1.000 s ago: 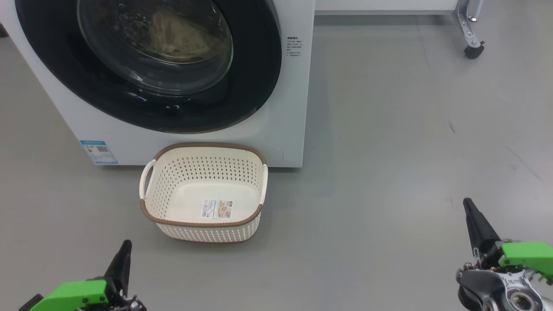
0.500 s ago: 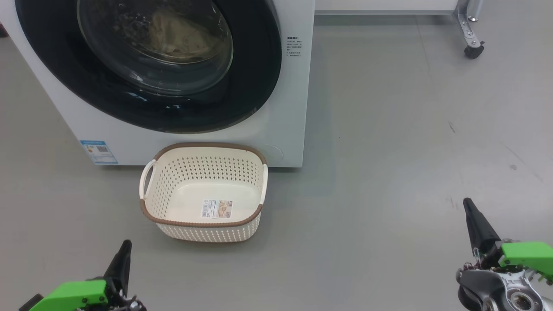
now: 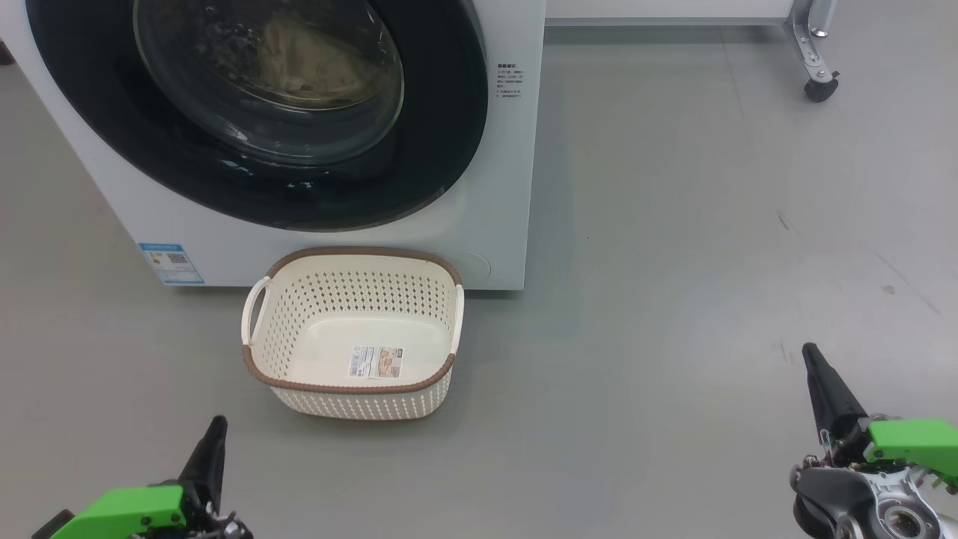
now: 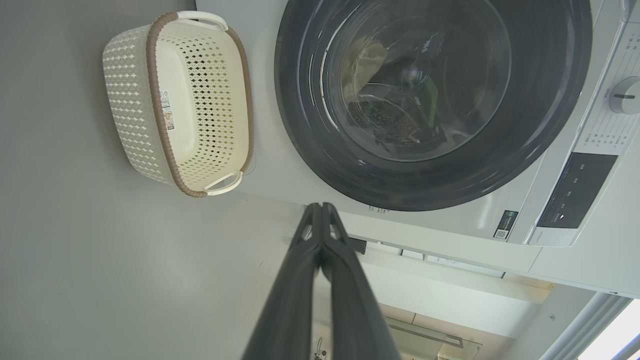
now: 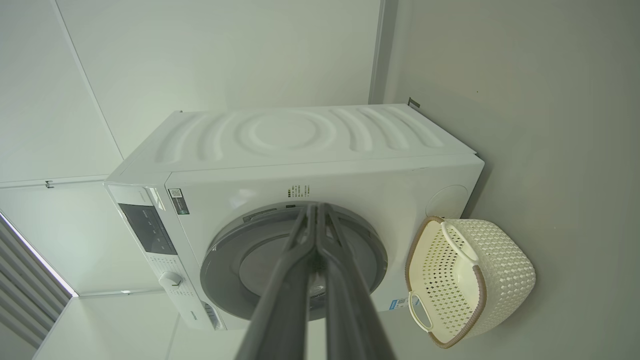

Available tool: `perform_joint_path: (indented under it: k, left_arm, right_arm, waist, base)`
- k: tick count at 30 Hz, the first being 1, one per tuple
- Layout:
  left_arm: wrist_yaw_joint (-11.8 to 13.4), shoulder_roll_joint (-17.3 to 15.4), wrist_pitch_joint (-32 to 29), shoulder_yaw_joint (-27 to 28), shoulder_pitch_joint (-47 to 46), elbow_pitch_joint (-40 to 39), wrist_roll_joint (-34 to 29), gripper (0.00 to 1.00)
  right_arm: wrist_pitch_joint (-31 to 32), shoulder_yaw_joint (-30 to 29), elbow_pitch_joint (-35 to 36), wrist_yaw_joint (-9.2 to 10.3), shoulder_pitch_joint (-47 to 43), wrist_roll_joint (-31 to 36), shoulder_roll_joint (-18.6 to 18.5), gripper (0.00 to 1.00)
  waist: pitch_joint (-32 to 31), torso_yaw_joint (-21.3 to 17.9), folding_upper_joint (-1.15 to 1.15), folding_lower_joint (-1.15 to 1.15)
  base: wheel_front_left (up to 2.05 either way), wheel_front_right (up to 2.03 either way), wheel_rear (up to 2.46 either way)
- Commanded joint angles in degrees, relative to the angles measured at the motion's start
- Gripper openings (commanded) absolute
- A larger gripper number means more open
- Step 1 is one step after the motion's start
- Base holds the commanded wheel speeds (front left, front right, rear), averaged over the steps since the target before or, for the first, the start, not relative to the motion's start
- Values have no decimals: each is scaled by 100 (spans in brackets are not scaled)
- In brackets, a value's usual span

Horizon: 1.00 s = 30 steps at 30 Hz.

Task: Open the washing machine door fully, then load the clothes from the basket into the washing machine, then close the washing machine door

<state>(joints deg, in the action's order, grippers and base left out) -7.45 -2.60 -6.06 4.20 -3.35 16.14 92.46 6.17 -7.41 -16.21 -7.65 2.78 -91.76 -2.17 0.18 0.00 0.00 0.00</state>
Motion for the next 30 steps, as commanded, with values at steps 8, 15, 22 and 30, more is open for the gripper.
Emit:
perform_joint_path:
  k: [8,15,22,30]
  left_arm:
    - [-3,-43,-30,216,-282,-210,-17,0]
    - [-3,-41,-32,219,-283,-210,-19,0]
    - [-3,-40,-34,221,-283,-210,-20,0]
    - [-3,-38,-36,223,-283,-210,-22,0]
  right_arm:
    - [31,90,219,16,341,-41,-71,0]
    - [31,90,219,16,341,-41,-71,0]
    - [31,90,219,16,341,-41,-71,0]
    - [31,90,219,16,341,-41,-71,0]
  waist:
    - [0,0,0,0]
    - [0,0,0,0]
    - [0,0,0,0]
    - [0,0,0,0]
  base:
    - [0,0,0]
    - [0,0,0]
    - [0,0,0]
    - [0,0,0]
